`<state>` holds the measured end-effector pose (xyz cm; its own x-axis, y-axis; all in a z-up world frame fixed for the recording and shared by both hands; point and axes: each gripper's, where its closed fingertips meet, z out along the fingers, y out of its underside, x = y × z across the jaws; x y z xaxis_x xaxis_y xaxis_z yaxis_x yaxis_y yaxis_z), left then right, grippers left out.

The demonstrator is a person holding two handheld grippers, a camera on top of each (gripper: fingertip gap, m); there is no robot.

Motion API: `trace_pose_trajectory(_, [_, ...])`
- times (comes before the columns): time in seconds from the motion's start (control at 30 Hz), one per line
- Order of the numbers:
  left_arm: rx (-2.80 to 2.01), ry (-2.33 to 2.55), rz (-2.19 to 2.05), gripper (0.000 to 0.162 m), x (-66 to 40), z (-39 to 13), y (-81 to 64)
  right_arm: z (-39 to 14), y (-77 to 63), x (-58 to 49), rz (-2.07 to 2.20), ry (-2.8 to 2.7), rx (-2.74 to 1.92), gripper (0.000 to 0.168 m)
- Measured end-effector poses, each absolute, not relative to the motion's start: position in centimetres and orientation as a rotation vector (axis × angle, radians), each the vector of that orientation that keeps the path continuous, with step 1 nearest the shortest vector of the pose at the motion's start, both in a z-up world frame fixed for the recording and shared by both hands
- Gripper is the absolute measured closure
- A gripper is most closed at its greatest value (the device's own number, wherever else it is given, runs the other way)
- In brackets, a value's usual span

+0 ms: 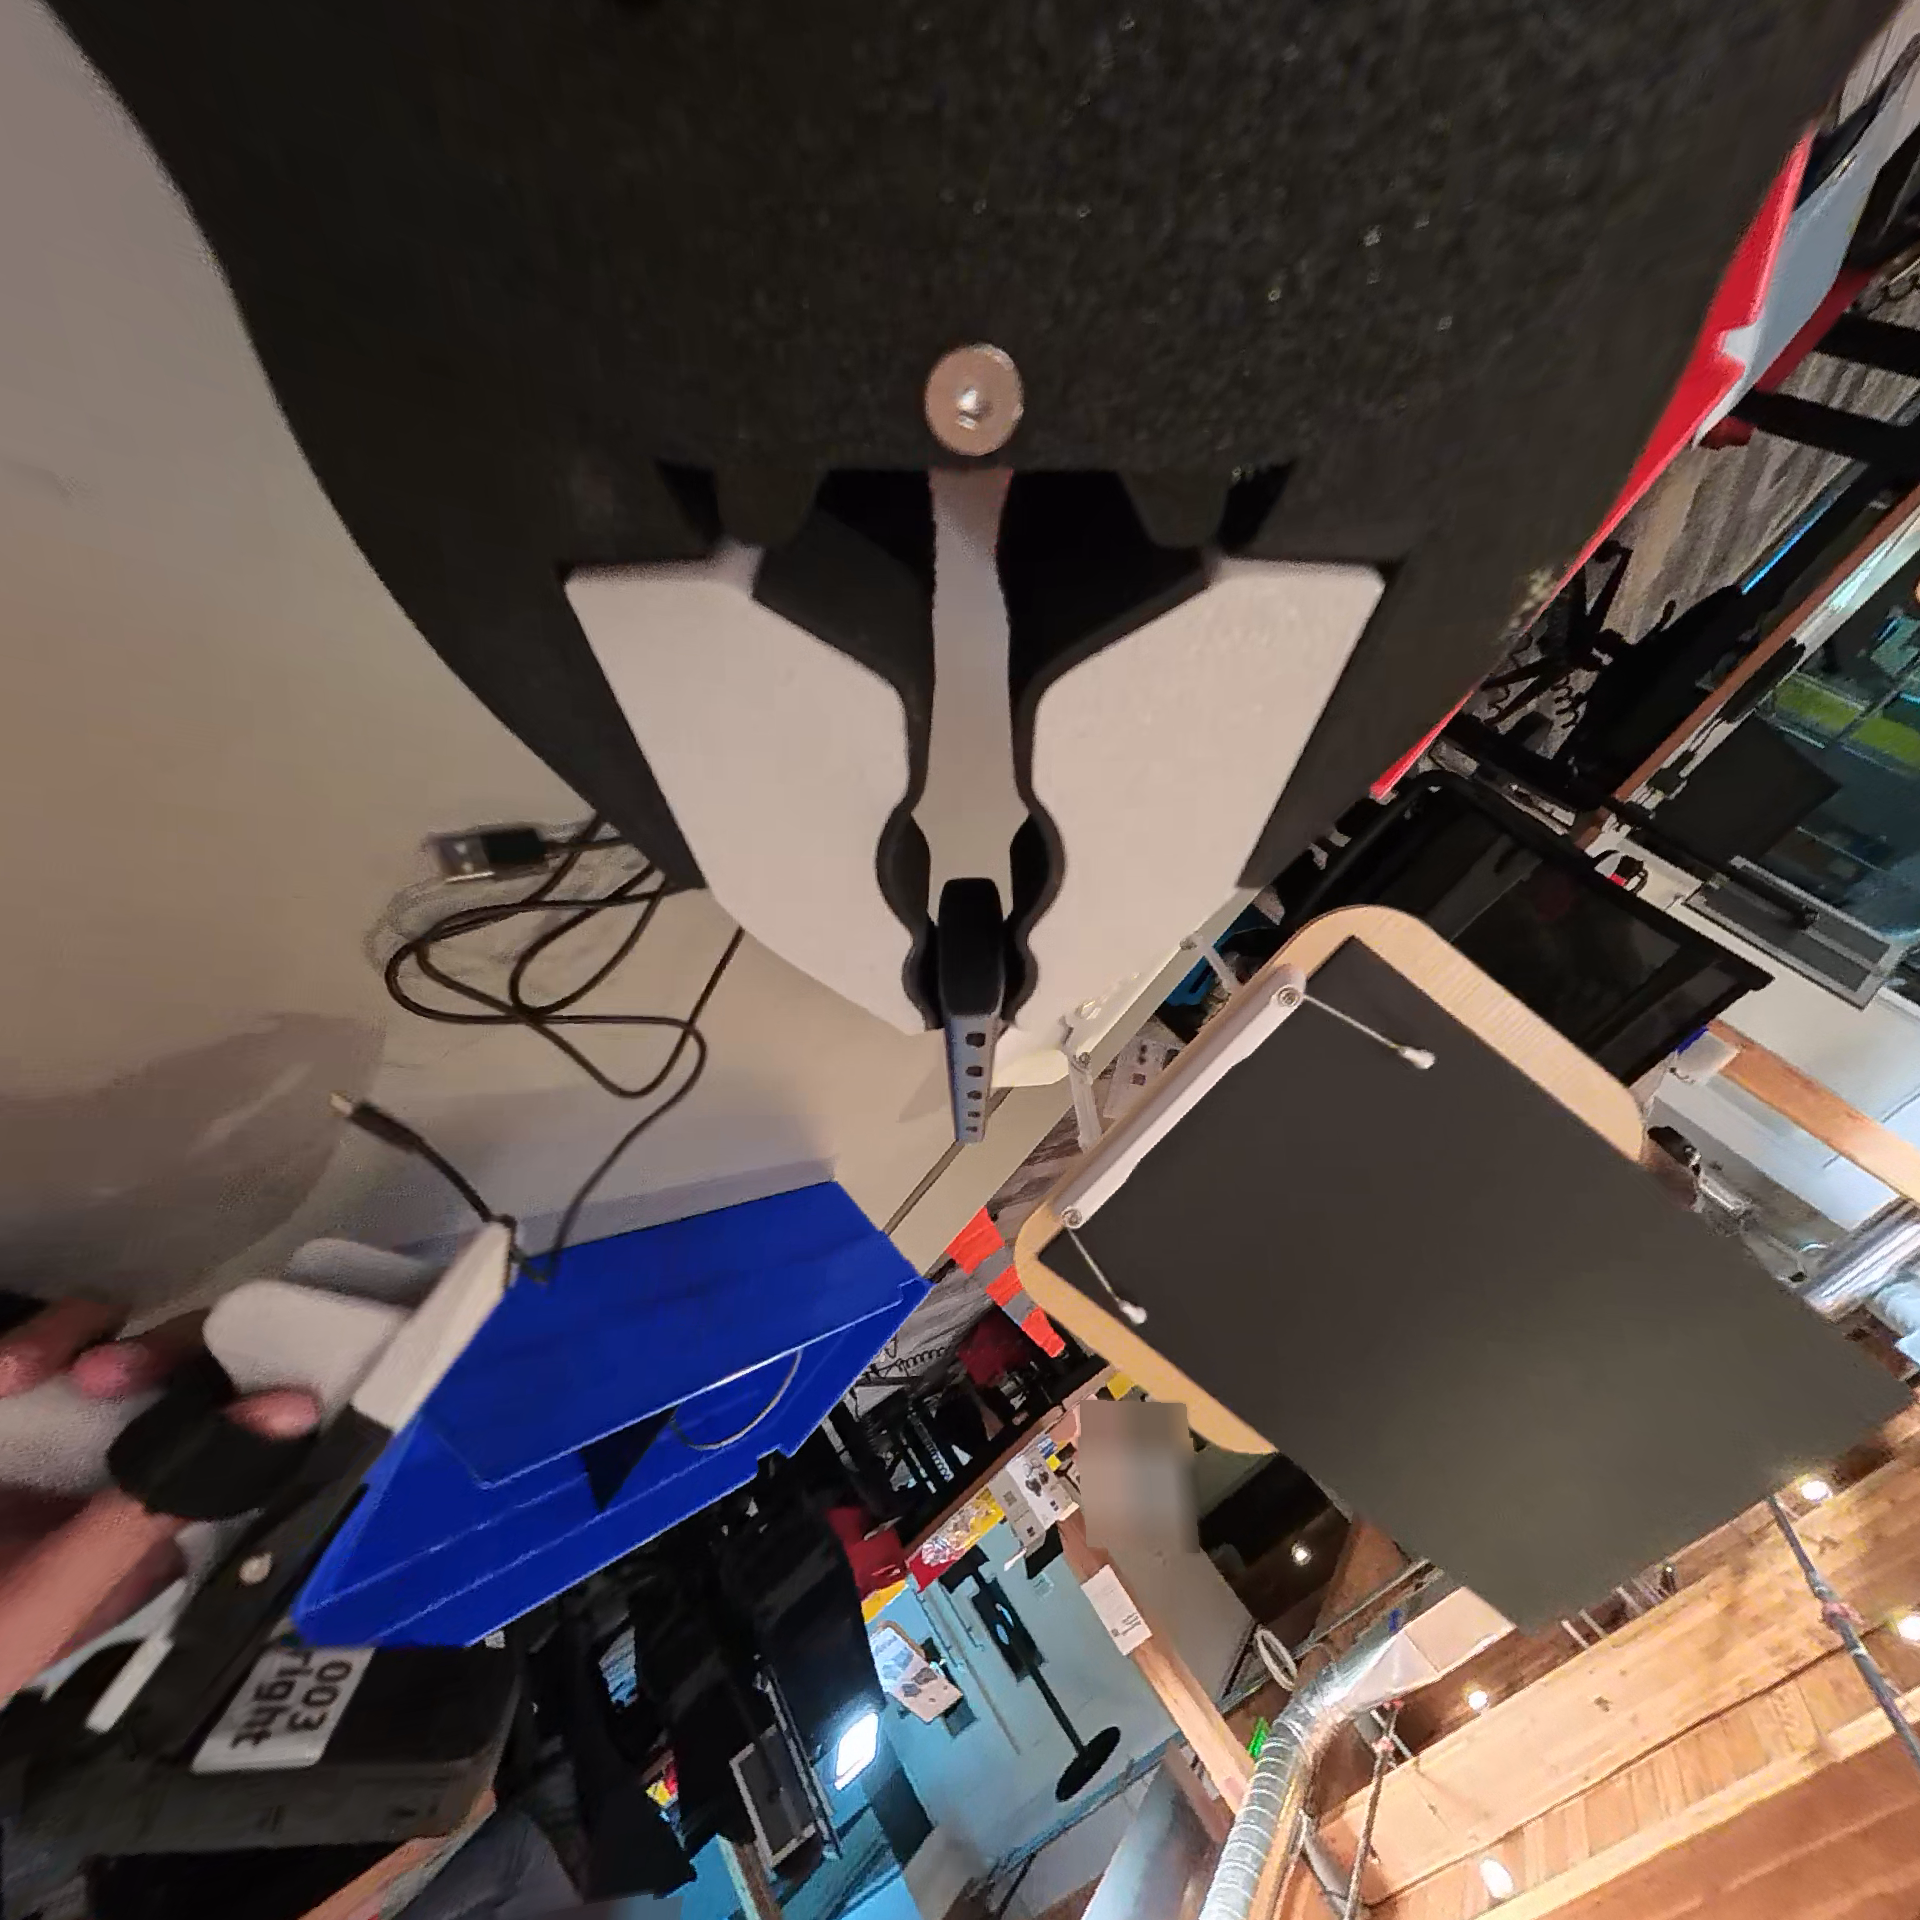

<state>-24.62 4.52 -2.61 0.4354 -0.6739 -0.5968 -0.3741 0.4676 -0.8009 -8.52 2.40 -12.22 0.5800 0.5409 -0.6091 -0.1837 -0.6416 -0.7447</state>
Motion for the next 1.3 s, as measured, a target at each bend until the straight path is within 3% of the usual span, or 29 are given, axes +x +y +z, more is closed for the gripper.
trace_pose_trajectory(0.2, [-1.141,1.19,-0.274,0.152,-24.2,-3.3,4.2,-15.6,-1.7,-9.2,0.916,-0.579,-2.295,0.165])
trace_pose_trajectory(0.37, [-1.156,1.171,-0.295,0.152,-24.6,-3.1,4.5,-16.7,-5.7,-9.7,0.828,-0.872,-2.419,0.142])
trace_pose_trajectory(0.7, [-1.158,1.176,-0.325,0.152,-24.2,-3.0,4.2,-13.9,-2.6,-10.9,0.872,-1.095,-2.164,0.135])
trace_pose_trajectory(0.97, [-1.11,1.207,-0.292,0.152,-24.0,-2.9,3.0,-16.8,-1.1,-12.1,0.937,-1.109,-2.227,0.146])
trace_pose_trajectory(1.17, [-1.079,1.237,-0.286,0.152,-23.5,-2.9,2.6,-18.6,-1.0,-12.7,0.894,-1.169,-2.318,0.145])
trace_pose_trajectory(1.3, [-1.07,1.25,-0.287,0.152,-23.1,-3.0,2.5,-18.8,-1.1,-13.0,0.853,-1.219,-2.312,0.164])
